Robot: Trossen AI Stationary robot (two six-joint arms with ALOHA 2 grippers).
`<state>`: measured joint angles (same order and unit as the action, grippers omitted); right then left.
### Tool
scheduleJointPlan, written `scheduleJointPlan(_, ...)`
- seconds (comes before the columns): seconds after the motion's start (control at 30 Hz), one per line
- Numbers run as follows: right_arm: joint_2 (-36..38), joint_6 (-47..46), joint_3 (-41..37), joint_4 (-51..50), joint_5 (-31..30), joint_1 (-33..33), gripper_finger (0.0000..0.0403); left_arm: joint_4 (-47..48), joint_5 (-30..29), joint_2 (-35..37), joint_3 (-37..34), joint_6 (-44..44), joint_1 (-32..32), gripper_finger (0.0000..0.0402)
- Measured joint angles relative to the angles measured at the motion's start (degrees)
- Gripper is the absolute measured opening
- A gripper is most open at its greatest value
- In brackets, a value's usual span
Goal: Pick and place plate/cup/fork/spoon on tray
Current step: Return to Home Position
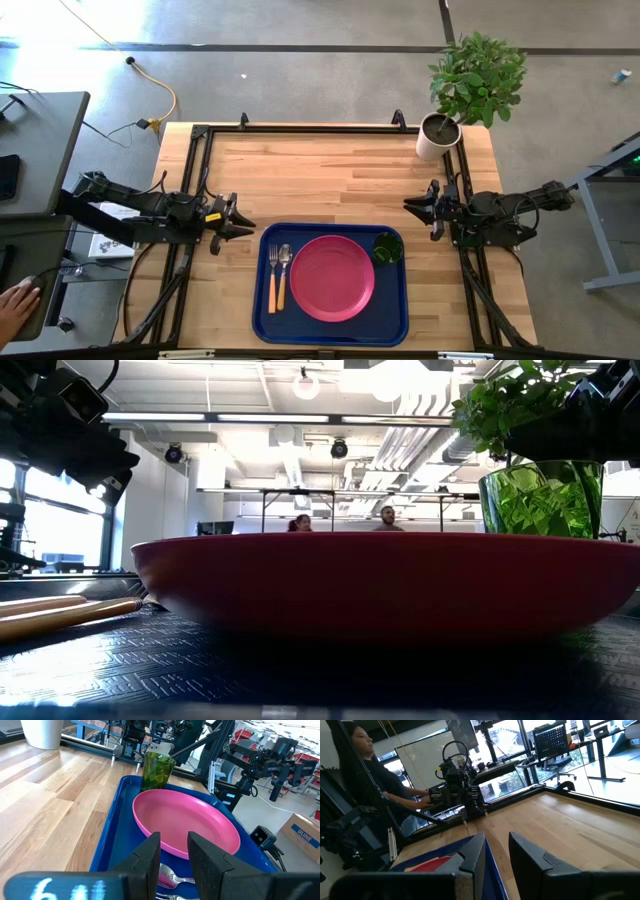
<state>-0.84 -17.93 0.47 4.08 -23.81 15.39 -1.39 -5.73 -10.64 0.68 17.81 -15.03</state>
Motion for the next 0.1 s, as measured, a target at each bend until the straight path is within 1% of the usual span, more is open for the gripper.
scheduleJointPlan(0.1,0.0,0.0,0.0,0.0,0.0,0.0,0.0079,0.0,0.0,0.0,0.0,0.0,0.0,0.009)
